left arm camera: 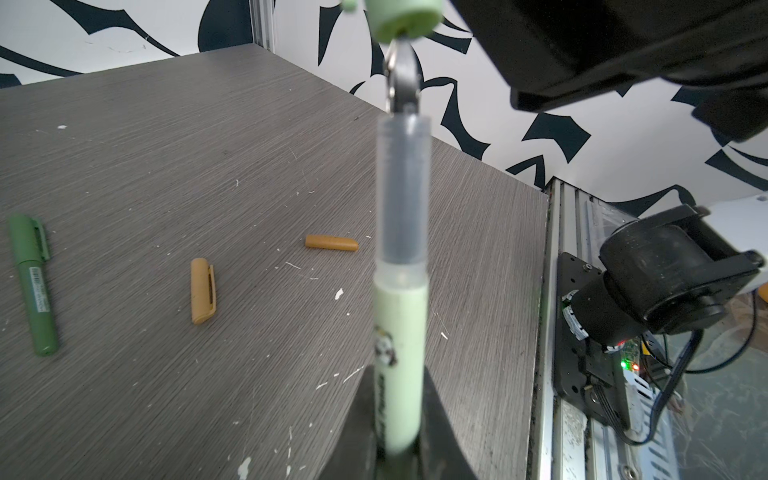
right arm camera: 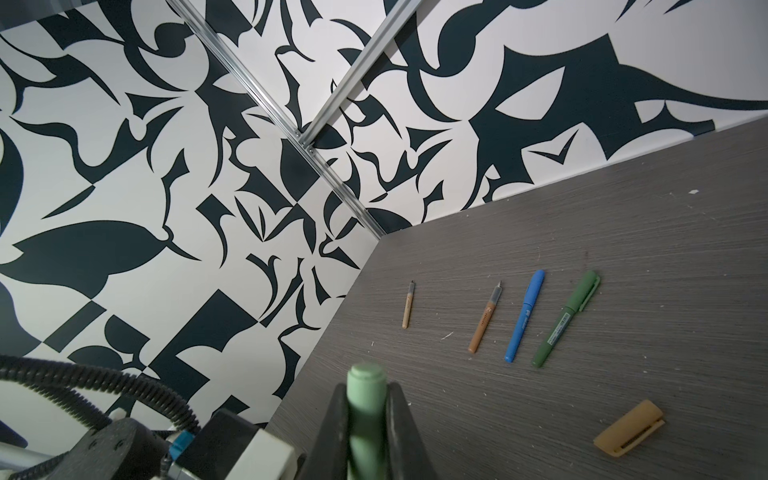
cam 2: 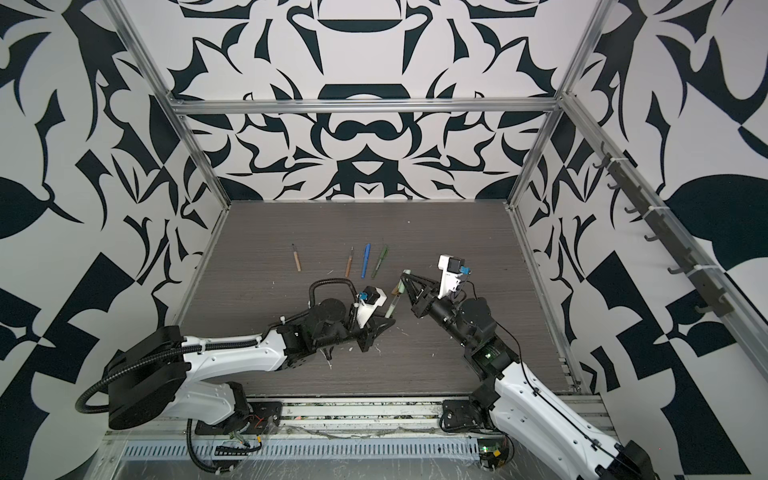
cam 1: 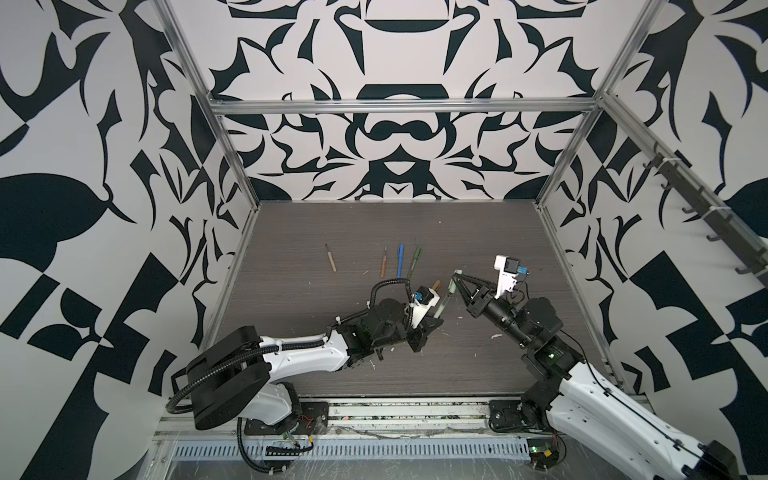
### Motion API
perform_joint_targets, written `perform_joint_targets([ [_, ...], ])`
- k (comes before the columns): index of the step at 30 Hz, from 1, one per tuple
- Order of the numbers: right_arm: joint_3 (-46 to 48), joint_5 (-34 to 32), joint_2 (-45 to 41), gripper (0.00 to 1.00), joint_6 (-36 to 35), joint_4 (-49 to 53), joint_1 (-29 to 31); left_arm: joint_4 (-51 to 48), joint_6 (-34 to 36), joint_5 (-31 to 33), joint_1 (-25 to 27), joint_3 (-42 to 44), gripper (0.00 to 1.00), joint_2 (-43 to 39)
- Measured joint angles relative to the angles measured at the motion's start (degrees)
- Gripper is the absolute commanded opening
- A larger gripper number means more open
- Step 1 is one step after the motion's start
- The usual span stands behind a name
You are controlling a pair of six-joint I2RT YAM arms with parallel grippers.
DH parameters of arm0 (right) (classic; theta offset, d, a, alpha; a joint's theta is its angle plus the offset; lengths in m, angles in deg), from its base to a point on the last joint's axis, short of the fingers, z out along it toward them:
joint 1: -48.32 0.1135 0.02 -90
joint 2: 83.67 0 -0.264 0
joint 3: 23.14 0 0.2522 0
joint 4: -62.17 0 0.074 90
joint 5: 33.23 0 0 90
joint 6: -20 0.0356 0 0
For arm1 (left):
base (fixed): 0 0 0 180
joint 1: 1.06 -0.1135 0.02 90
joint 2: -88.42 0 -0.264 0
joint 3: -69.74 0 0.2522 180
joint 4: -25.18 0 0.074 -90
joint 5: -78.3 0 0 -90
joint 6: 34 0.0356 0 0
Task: Insert the pens into the pen caps
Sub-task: 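Lower the light green cap onto the pen tip with the right gripper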
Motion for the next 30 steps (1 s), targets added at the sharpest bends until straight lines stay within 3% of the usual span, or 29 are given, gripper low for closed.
perform_joint_targets([
  [16,2.4,0.2,-0.5,0.05,2.5,-2.8,1.1,1.0,-3.9,0.0,0.0,0.0,0.00,0.1],
  [30,3.0,-1.0,0.4,0.07,1.9,-6.6,1.9,3.3,-9.7,-5.3,-1.6,0.0,0.00,0.1],
])
